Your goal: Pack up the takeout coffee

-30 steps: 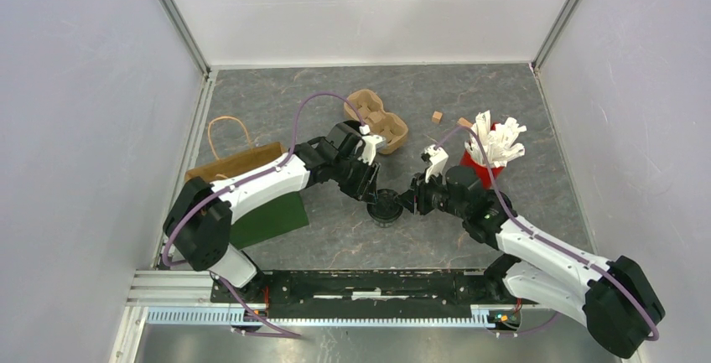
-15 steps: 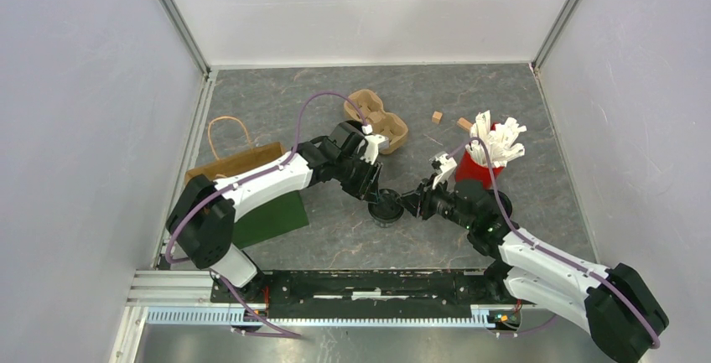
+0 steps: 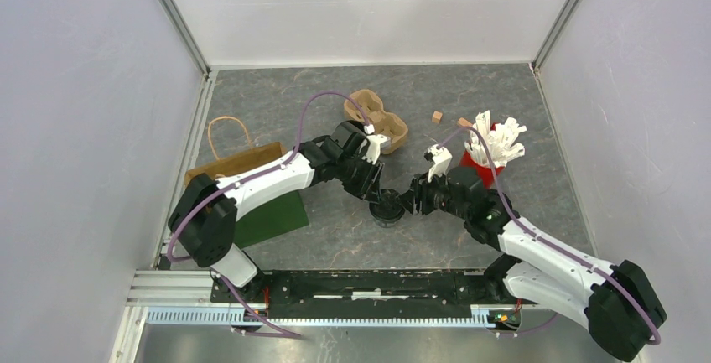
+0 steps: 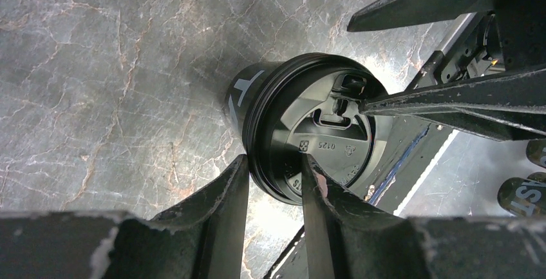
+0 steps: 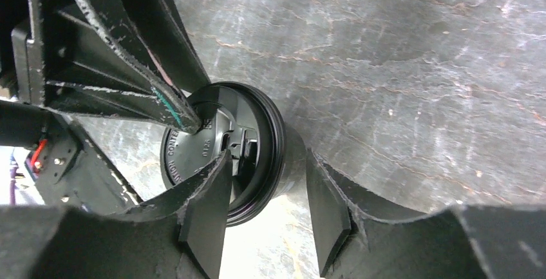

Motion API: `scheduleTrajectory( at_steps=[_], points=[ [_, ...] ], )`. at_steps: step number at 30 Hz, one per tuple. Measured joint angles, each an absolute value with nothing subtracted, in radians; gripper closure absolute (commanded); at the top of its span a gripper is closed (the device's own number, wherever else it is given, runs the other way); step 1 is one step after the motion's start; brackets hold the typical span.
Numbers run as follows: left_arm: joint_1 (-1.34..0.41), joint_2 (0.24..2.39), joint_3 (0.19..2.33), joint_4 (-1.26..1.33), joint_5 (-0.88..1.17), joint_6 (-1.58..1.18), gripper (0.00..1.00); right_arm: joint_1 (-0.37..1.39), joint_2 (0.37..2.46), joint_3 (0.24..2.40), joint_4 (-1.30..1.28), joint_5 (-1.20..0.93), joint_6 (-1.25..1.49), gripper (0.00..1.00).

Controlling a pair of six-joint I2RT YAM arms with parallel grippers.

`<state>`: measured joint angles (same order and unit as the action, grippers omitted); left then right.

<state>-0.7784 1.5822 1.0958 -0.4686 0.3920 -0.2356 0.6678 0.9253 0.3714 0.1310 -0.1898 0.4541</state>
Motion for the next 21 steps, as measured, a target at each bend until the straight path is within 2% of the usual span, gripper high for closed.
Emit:
scheduleTrajectory(
  at_steps=[3,5,21],
  points=[
    [-0.785,1.593,1.105,-0.465,0.394,-0.236,0.59,0.667,0.931,0.432,0.020,-0.181,0.435,0.39],
    [-0.789,1.596,1.108,-0.461,0.393,-0.236,0.59,0.668,0.931,0.451,-0.019,-0.183,0.432,0.38],
    [-0.800,1.604,1.116,-0.458,0.391,-0.237,0.59,0.667,0.944,0.450,-0.059,-0.262,0.449,0.53]
  ],
)
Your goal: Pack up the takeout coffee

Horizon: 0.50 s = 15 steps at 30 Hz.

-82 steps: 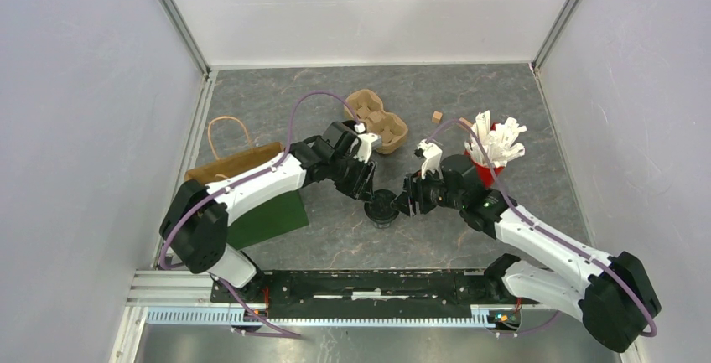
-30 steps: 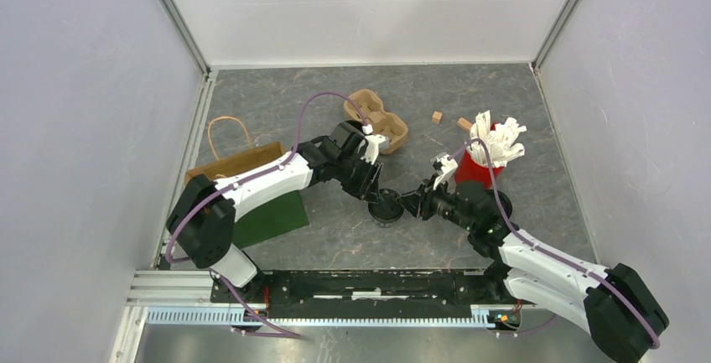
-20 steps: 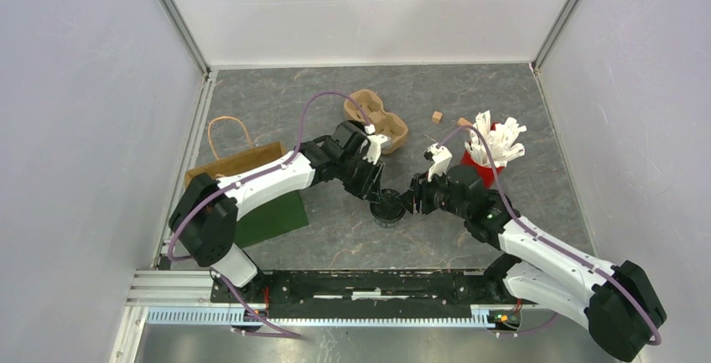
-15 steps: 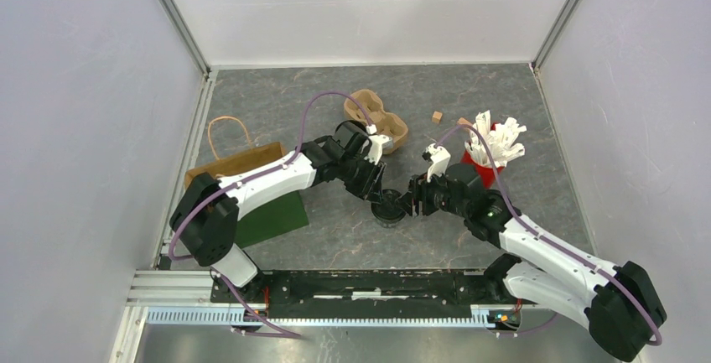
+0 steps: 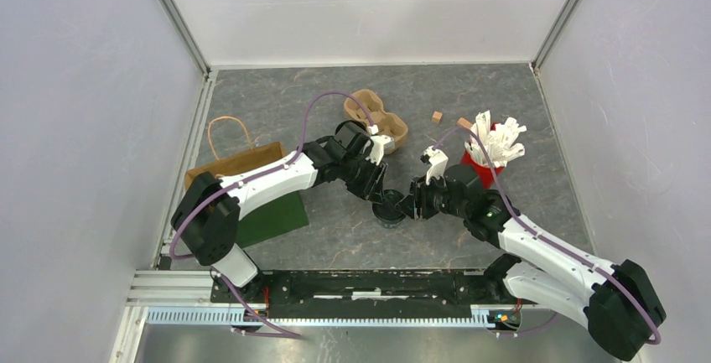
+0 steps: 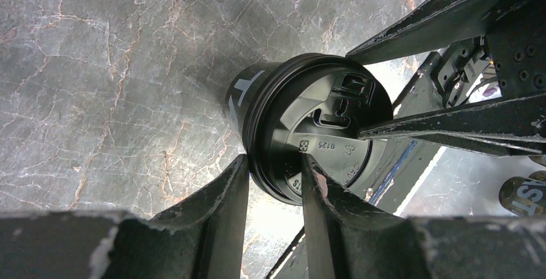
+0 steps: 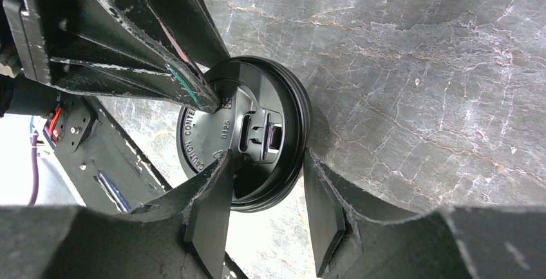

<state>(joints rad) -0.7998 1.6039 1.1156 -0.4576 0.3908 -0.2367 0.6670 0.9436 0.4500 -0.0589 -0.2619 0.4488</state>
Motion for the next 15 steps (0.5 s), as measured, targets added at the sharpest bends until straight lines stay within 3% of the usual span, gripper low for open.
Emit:
scheduleTrajectory(
  at_steps=[15],
  points=[
    [-0.802,1.616,1.124,-0.466,0.391,-0.237,0.59,0.663,0.851,0.236,0.233,-0.249,0.517,0.56]
  ],
)
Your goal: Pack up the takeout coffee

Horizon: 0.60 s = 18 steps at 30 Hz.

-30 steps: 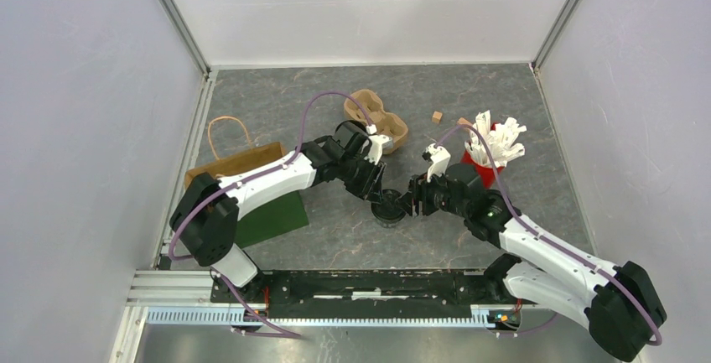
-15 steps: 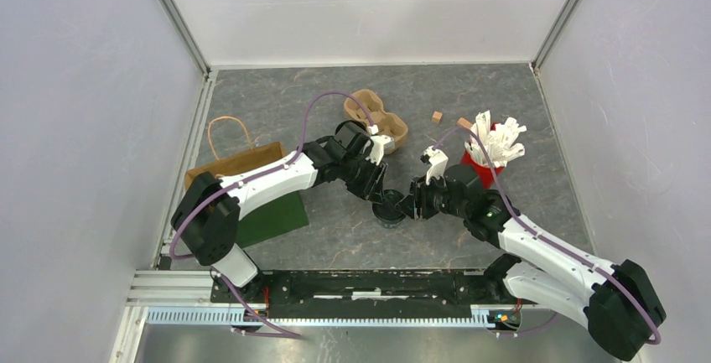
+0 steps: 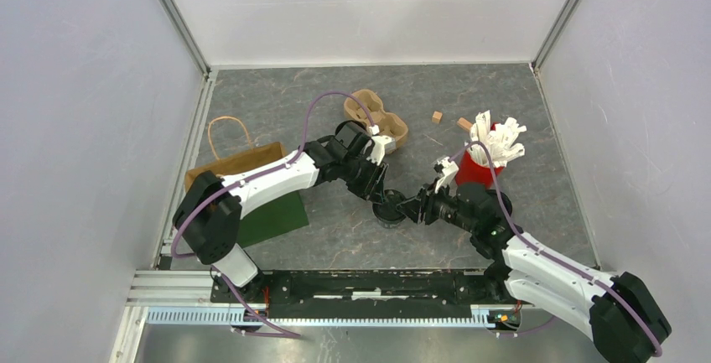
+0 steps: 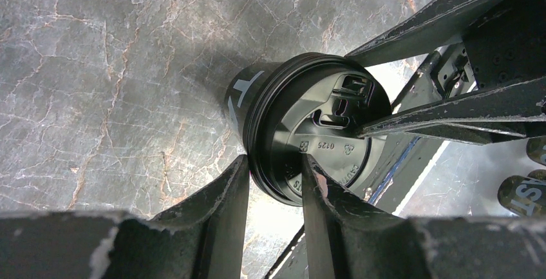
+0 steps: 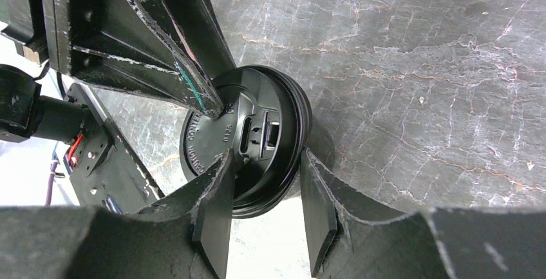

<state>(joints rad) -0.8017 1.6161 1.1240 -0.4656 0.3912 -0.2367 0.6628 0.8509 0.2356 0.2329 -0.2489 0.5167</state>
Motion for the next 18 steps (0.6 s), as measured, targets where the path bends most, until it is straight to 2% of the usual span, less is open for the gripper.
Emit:
scheduleTrajectory(
  at_steps=[12,18],
  points=[
    [-0.805,1.628,1.136,-0.469,0.403,-0.237,0.59,0.663,0.802,0.146,0.346,-0.219,0.534,0.55],
    [-0.807,1.630,1.136,-0.461,0.414,-0.237,0.59,0.666,0.789,0.229,0.191,-0.212,0.506,0.49]
  ],
)
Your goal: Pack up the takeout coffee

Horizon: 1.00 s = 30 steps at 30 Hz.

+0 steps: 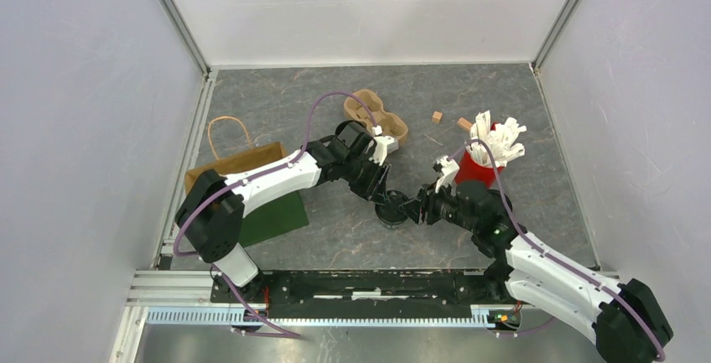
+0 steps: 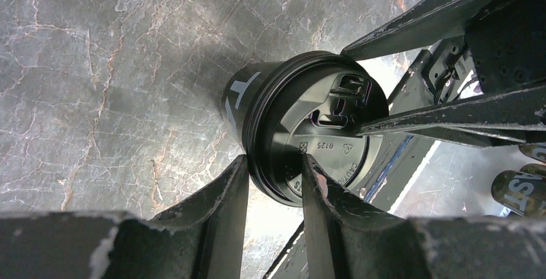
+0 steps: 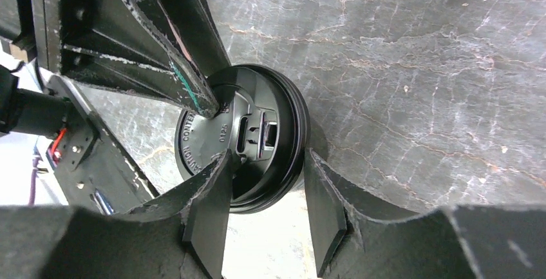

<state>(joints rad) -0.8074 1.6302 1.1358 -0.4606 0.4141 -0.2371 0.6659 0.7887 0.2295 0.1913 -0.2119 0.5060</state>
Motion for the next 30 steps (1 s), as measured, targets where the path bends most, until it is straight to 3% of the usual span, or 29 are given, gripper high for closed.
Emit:
scheduleTrajectory(
  at_steps=[6,11,19,30],
  points=[
    [-0.807,1.631,1.136,-0.455,0.422,-0.237,0.59,0.668,0.839,0.404,-0.043,-0.168,0.435,0.47],
    [-0.807,1.631,1.136,-0.453,0.428,-0.237,0.59,0.667,0.879,0.471,-0.082,-0.155,0.402,0.52],
    [-0.807,1.629,1.125,-0.433,0.442,-0.237,0.59,0.667,0.931,0.454,-0.059,-0.158,0.394,0.66],
    [-0.806,1.624,1.099,-0.397,0.456,-0.256,0.60,0.665,0.857,0.302,0.139,-0.152,0.459,0.65]
  ],
)
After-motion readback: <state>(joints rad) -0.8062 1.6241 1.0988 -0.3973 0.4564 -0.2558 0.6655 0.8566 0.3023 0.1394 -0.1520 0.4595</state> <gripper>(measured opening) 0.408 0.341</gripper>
